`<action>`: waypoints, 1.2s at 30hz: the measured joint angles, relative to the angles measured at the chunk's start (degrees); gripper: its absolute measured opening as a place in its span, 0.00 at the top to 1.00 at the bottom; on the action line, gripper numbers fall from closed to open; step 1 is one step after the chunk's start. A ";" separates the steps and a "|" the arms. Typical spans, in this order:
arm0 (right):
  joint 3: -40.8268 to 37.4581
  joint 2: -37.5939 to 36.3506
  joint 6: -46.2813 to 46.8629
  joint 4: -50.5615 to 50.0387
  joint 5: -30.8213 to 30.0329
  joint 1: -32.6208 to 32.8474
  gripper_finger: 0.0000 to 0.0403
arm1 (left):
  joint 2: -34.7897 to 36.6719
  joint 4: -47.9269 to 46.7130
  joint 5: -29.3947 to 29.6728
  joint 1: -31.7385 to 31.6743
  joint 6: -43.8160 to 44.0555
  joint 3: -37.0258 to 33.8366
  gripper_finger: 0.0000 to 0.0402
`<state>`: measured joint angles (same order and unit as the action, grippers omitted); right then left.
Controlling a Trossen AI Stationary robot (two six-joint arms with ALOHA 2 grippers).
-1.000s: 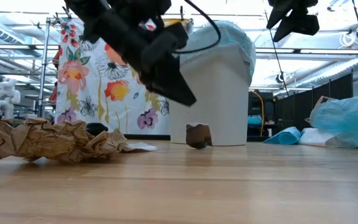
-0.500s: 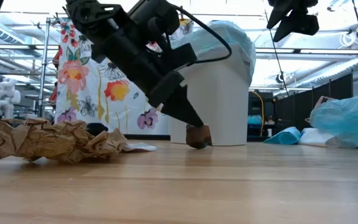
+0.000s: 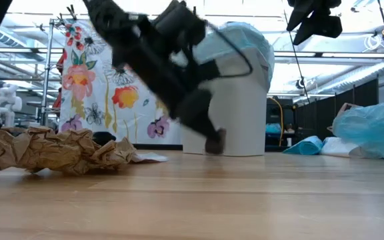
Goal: Place trash/remove bag and relplace
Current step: Put the right white paper into the trash bin
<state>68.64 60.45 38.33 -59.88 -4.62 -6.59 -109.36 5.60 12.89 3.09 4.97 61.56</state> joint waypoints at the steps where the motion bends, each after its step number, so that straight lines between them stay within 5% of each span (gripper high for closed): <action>1: 0.02 0.00 0.00 0.02 -0.02 0.00 0.50 | 1.08 -1.74 -0.40 0.38 2.53 1.20 0.98; 5: 0.02 0.00 0.00 -0.03 -0.02 0.00 0.50 | 6.37 -9.91 0.78 2.75 6.26 5.97 0.99; 10: 0.02 0.00 -0.87 -0.01 0.00 0.01 0.50 | 14.30 -21.79 9.48 6.17 6.76 12.51 0.99; 18: 0.02 0.00 -1.95 0.09 0.01 0.00 0.50 | 23.46 -23.73 20.47 9.36 6.67 19.45 1.00; 26: 0.02 0.00 -1.17 0.11 0.17 0.00 0.50 | 22.54 -17.29 23.63 1.81 -1.12 25.60 1.00; 36: 0.02 -0.02 0.41 0.11 0.24 0.00 0.50 | 15.26 -13.41 17.51 -11.39 3.89 32.59 0.94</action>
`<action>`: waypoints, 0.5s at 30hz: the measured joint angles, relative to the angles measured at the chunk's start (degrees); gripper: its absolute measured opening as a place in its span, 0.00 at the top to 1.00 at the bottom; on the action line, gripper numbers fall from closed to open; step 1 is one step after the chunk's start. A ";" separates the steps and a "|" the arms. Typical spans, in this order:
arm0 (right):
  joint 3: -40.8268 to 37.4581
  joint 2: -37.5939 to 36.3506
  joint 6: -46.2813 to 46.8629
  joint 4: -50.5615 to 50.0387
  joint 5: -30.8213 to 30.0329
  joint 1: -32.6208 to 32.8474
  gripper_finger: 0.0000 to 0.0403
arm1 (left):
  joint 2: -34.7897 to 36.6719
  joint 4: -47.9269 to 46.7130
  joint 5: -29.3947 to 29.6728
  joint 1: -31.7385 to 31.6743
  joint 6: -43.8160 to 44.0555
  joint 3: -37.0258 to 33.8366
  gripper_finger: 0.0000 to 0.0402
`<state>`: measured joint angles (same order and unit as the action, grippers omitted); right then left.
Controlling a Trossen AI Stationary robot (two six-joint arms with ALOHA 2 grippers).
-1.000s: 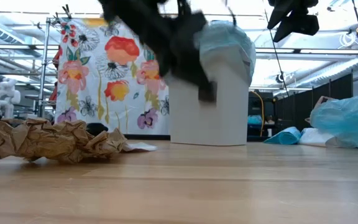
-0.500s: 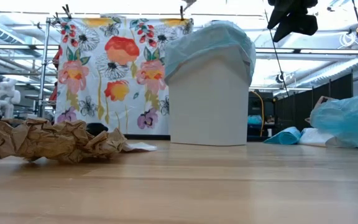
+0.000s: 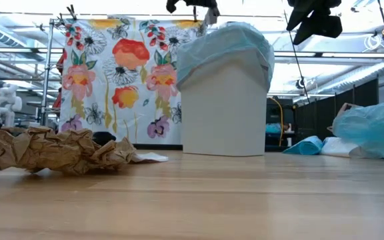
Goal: Place trash/remove bag and relplace
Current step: Put the right white paper into the trash bin
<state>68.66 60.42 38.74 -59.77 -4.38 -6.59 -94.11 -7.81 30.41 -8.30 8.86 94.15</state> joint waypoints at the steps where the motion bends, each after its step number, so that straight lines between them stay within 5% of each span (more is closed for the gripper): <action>1: 0.00 0.00 0.00 0.02 0.00 0.00 0.50 | -0.42 -0.03 -0.06 -0.54 1.70 0.40 0.92; 6: 0.00 0.00 0.00 0.02 0.00 0.00 0.50 | -1.03 -0.51 -3.78 -3.31 8.49 0.48 0.81; 15: 0.00 0.00 -0.42 0.02 0.00 0.00 0.50 | -0.83 -1.85 -10.22 -3.56 8.29 0.50 0.65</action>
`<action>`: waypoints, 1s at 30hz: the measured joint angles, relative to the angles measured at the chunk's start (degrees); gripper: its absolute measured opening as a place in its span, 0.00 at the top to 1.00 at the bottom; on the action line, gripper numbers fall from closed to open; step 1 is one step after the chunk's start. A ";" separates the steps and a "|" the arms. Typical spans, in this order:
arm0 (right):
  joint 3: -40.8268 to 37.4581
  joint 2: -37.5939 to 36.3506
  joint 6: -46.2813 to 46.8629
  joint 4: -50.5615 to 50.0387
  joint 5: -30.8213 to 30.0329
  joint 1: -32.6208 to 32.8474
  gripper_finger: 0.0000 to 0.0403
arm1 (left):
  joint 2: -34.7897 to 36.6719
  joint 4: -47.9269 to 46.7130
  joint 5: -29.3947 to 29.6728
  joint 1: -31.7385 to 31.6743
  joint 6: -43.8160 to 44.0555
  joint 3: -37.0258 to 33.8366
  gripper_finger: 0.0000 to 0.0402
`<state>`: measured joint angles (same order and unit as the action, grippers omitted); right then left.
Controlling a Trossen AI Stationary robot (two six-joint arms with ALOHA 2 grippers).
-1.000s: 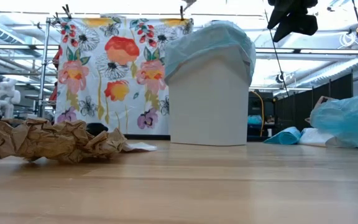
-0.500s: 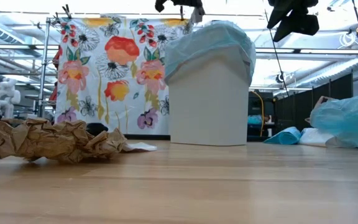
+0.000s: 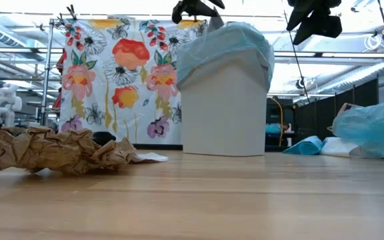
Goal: Place trash/remove bag and relplace
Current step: Put the right white paper into the trash bin
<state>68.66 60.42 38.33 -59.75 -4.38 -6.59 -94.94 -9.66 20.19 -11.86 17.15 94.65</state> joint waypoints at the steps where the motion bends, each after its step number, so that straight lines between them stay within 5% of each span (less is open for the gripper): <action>1: 0.00 0.00 0.00 0.00 0.00 0.00 0.50 | 0.04 -1.03 -0.18 0.26 0.08 0.00 0.65; 8: 0.00 0.00 0.00 0.00 0.00 0.00 0.50 | 0.02 -8.96 0.41 1.16 1.50 -0.02 0.65; 30: -0.78 -0.05 -1.68 1.87 -1.21 0.75 0.50 | 0.02 -10.66 -5.02 -1.68 4.40 -0.09 0.65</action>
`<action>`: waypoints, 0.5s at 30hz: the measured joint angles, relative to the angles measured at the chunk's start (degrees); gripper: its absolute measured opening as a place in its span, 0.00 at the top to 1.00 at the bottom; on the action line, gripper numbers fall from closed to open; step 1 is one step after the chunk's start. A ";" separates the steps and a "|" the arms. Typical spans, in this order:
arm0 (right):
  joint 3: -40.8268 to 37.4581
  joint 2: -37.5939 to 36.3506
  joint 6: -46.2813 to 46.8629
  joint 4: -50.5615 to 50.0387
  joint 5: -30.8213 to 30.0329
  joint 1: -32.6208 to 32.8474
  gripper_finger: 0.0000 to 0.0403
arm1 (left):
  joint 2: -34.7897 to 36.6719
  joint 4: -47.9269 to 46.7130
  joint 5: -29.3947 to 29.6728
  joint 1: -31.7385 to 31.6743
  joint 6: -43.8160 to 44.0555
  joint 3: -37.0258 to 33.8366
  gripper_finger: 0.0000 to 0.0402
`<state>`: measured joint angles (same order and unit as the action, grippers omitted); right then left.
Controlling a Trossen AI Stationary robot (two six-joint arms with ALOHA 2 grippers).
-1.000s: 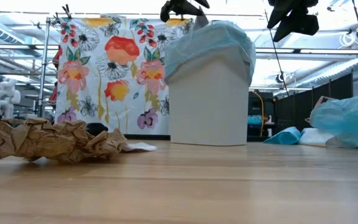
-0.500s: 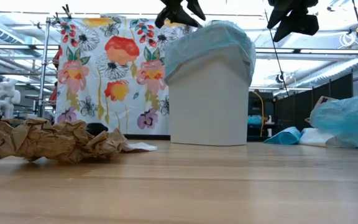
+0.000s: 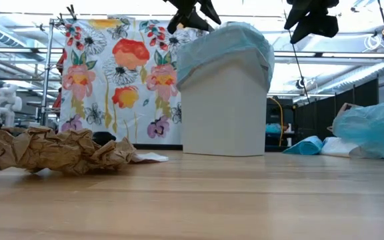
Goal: Place trash/remove bag and relplace
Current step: Put the right white paper into the trash bin, then put the white paper into the trash bin
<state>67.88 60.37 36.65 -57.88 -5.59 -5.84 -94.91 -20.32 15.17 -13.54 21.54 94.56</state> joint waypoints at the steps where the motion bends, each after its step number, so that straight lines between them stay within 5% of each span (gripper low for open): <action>1: -0.81 -0.12 1.43 0.06 -1.15 0.45 0.50 | 0.00 0.00 0.05 -0.04 -0.50 0.00 0.65; 15: -21.15 -8.15 10.28 17.74 -6.75 9.16 0.50 | -0.38 -0.08 -3.99 -1.18 -1.03 -0.07 0.65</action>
<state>46.73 52.22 46.93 -40.14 -12.34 3.32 -95.29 -20.39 11.18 -14.72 20.52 94.50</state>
